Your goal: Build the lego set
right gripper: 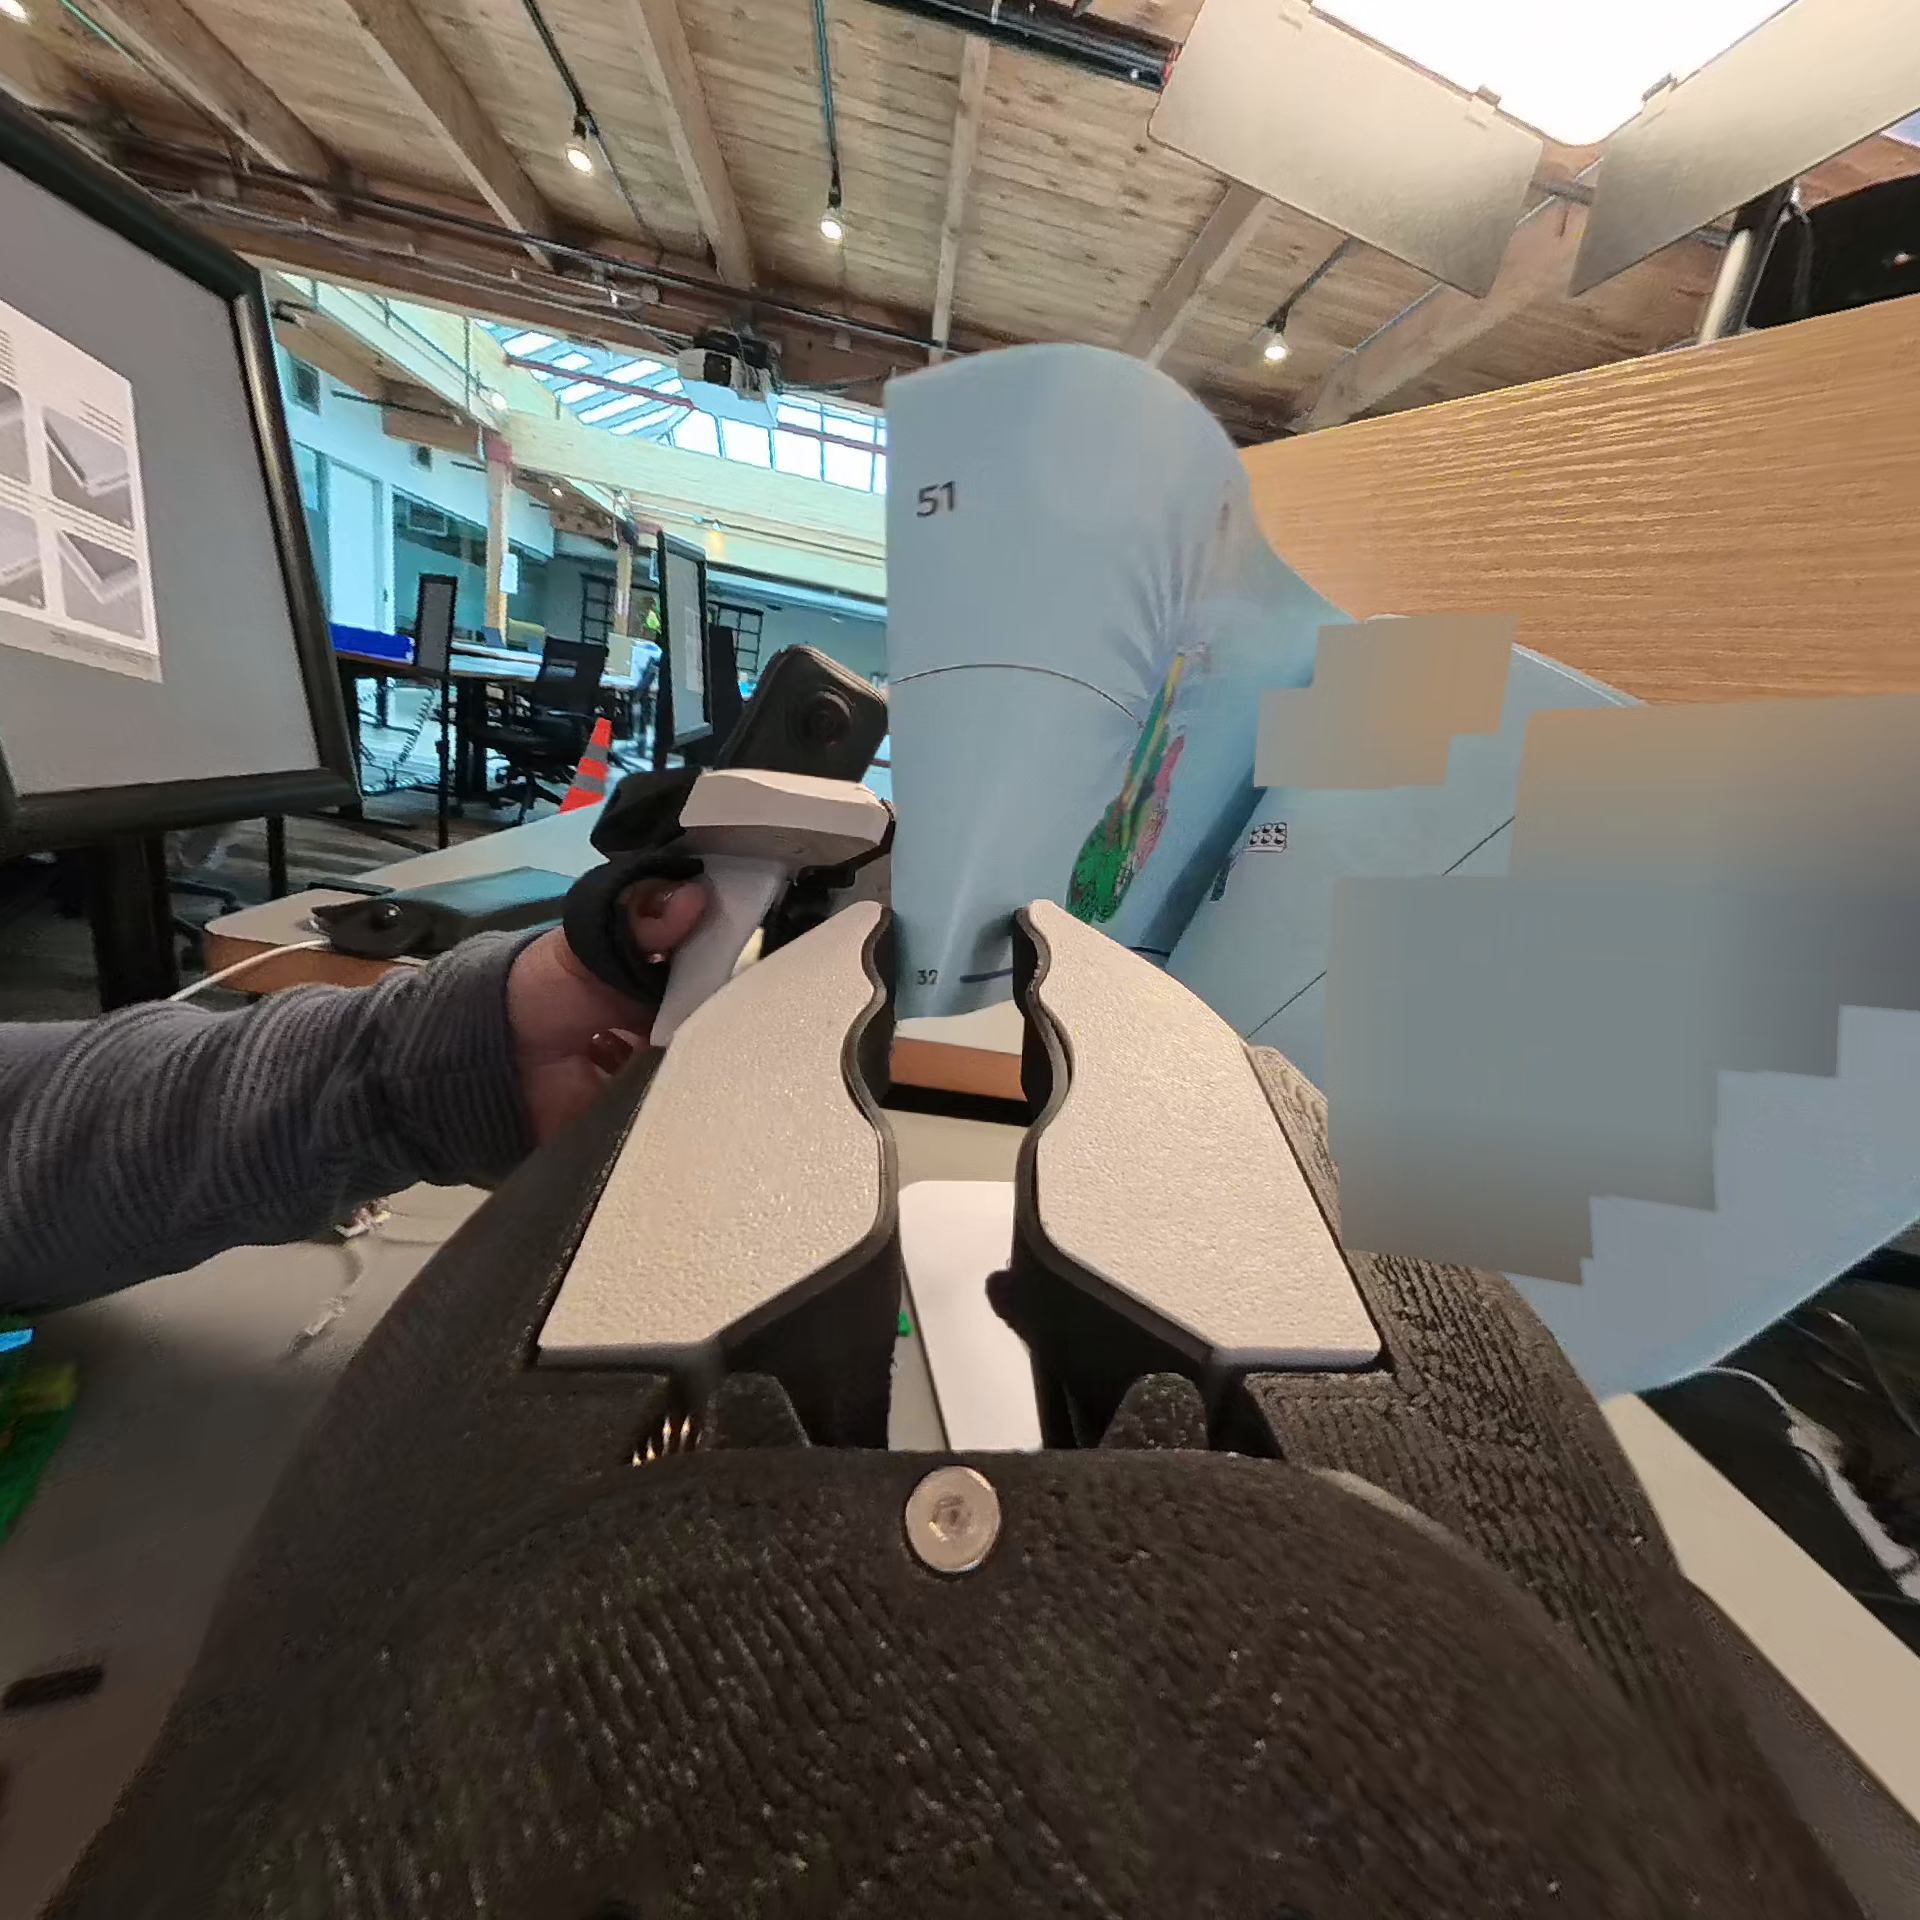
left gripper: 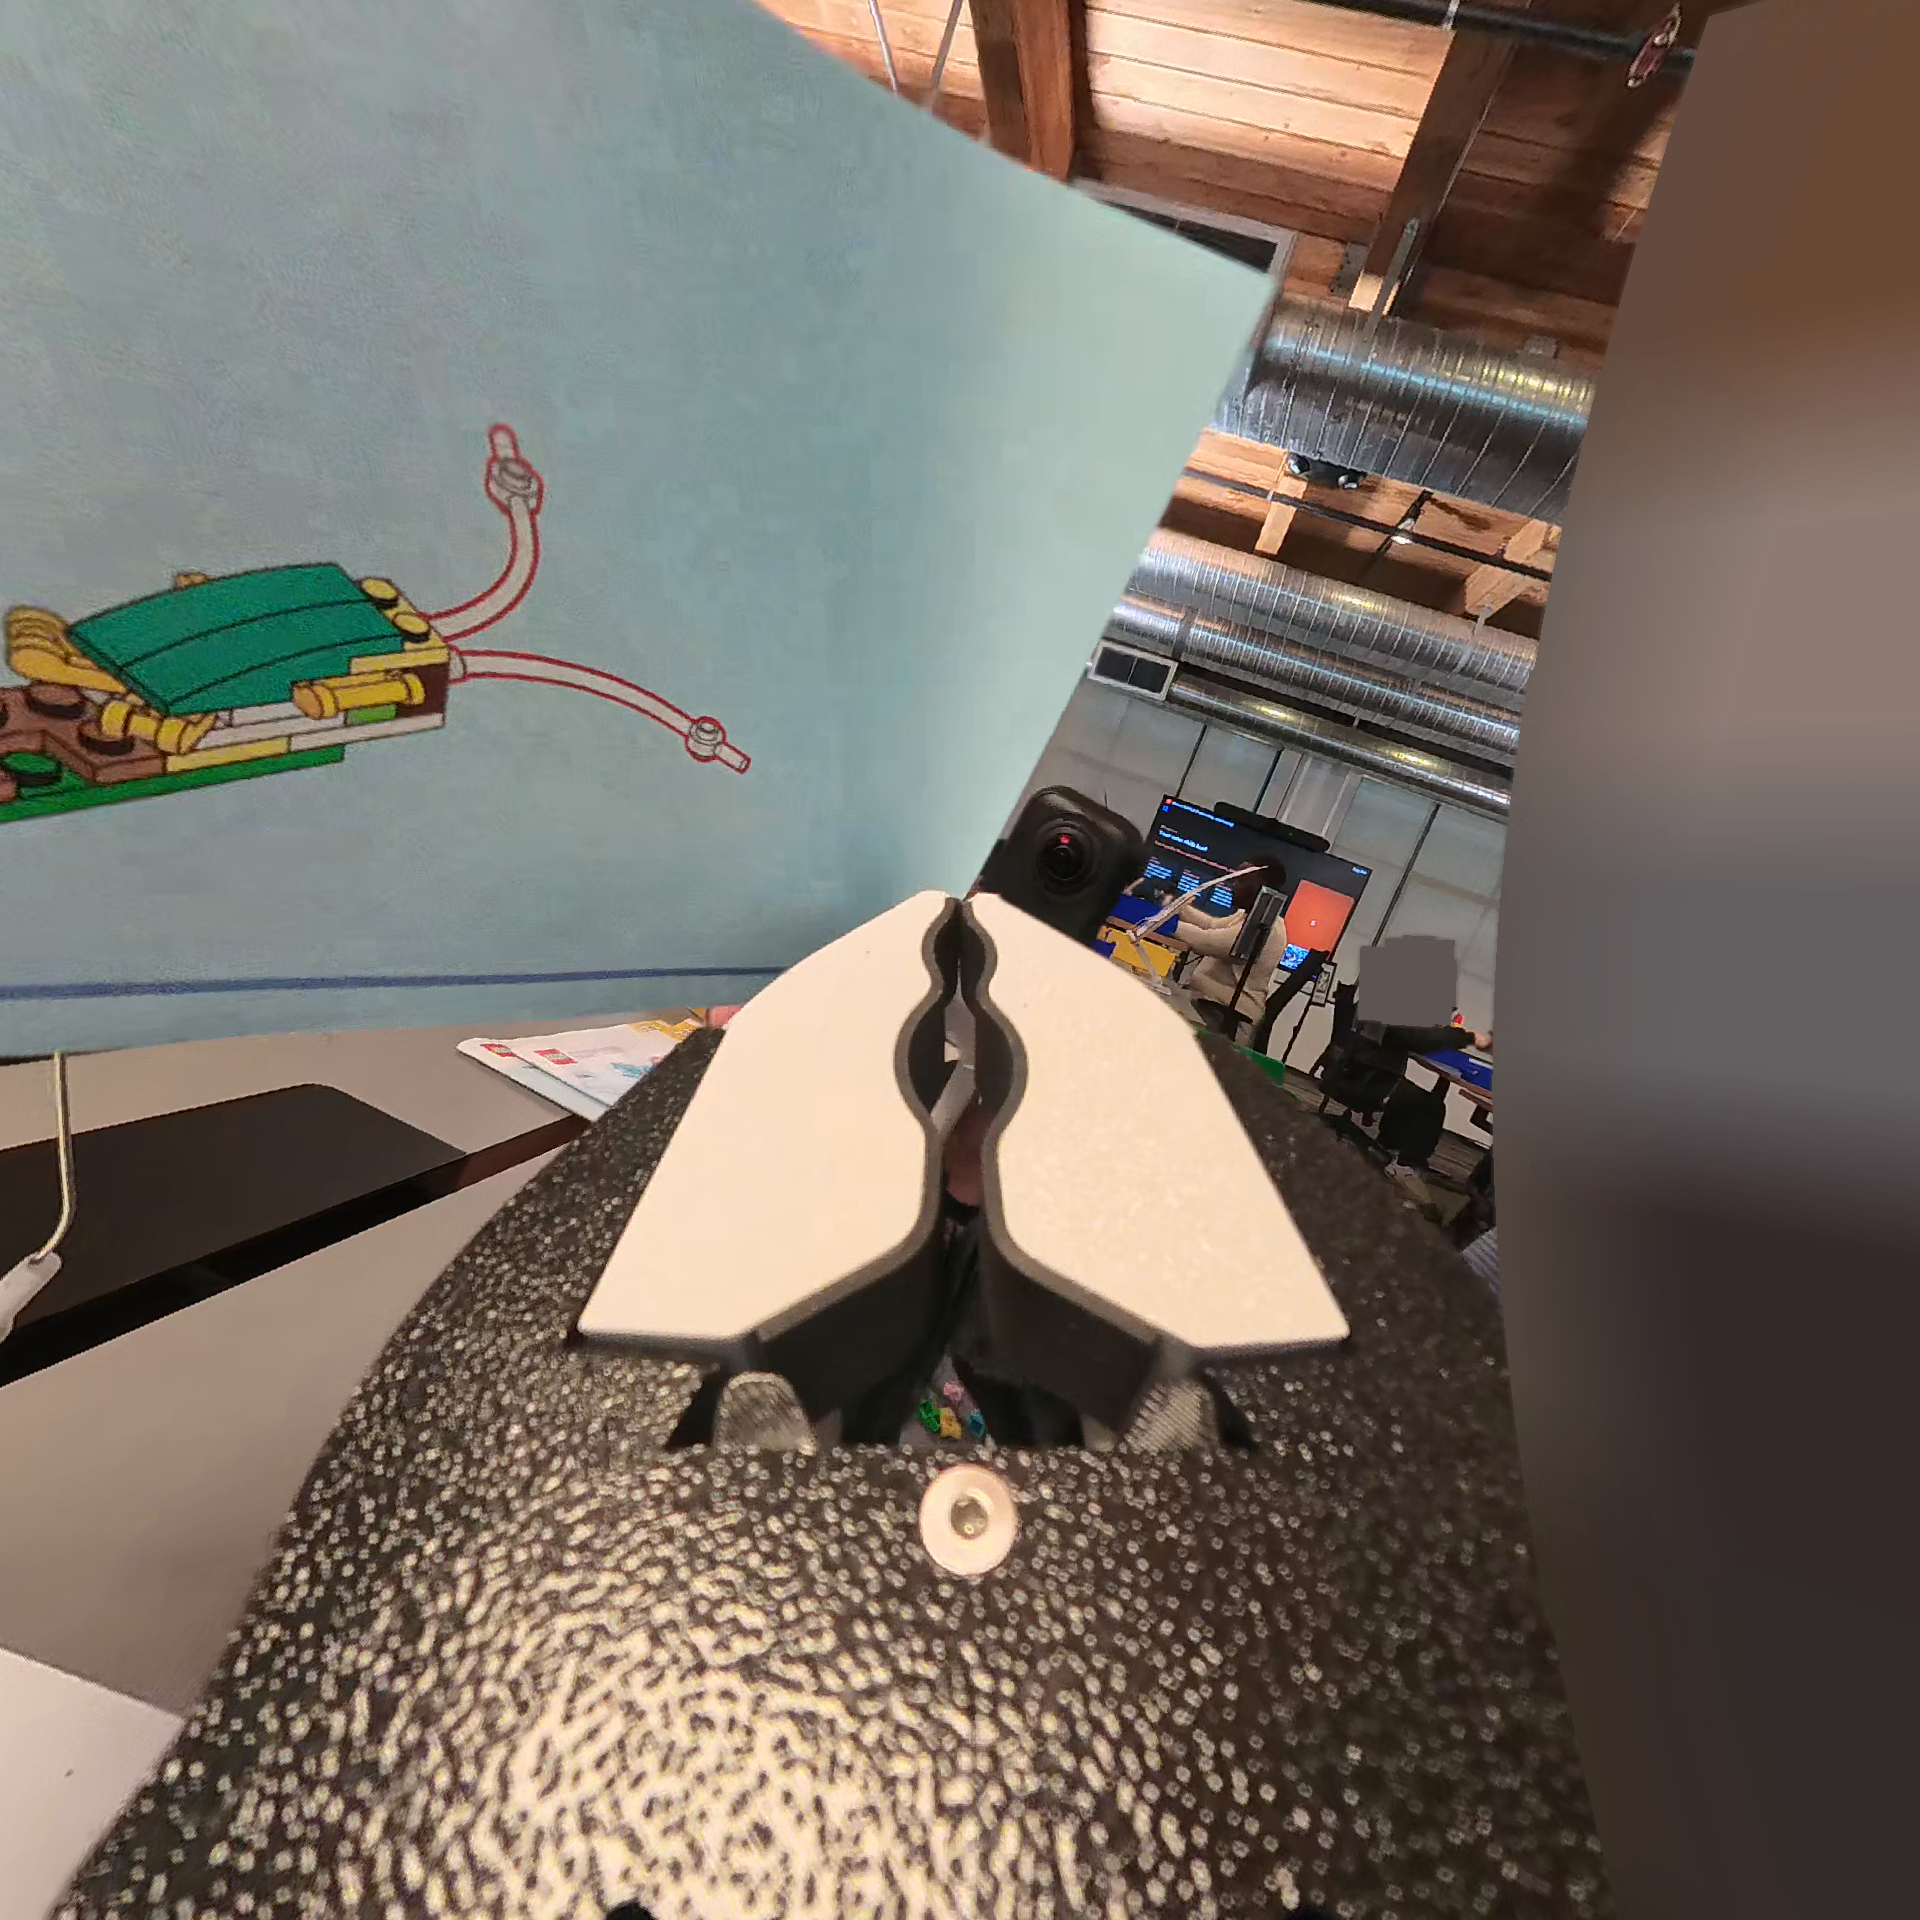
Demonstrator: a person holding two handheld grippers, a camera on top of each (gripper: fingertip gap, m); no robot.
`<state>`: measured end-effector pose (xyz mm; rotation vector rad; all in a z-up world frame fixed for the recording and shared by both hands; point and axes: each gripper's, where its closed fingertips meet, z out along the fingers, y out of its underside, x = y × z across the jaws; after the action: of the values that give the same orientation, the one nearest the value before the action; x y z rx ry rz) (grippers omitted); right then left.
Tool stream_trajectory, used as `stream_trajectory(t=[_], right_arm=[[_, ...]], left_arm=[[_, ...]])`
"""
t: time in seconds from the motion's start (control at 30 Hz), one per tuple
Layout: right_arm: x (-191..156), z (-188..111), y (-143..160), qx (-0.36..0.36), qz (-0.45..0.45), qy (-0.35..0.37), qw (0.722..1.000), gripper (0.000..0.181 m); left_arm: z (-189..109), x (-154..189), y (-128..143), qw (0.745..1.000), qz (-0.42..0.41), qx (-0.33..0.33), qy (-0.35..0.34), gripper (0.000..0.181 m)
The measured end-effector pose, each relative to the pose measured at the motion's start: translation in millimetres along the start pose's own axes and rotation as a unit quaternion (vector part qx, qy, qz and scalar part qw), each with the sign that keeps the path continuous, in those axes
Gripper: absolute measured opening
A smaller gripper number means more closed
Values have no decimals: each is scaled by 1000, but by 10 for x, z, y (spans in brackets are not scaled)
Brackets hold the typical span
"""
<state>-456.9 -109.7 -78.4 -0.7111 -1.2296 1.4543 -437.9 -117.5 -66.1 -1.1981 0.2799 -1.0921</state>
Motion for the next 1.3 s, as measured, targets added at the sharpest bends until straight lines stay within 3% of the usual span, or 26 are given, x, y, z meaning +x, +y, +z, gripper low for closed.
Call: stream_trajectory(t=[0.4,0.93,1.07,1.17,1.3], right_arm=[[90,-82,-106,41,41,5,998,18],[268,-121,-89,38,58,58,996,17],[355,-155,-134,49,66,89,993,0],[440,-129,-102,29,85,124,988,0],[503,-92,-72,21,138,151,979,0]], left_arm=[[-25,-23,-37,1000,1,11,-3,0],[-27,-131,-88,976,163,-43,-137,3],[-51,-168,-100,962,199,-67,-174,9],[-72,-167,-93,945,244,-98,-193,16],[-150,-225,-57,889,356,-165,-238,29]])
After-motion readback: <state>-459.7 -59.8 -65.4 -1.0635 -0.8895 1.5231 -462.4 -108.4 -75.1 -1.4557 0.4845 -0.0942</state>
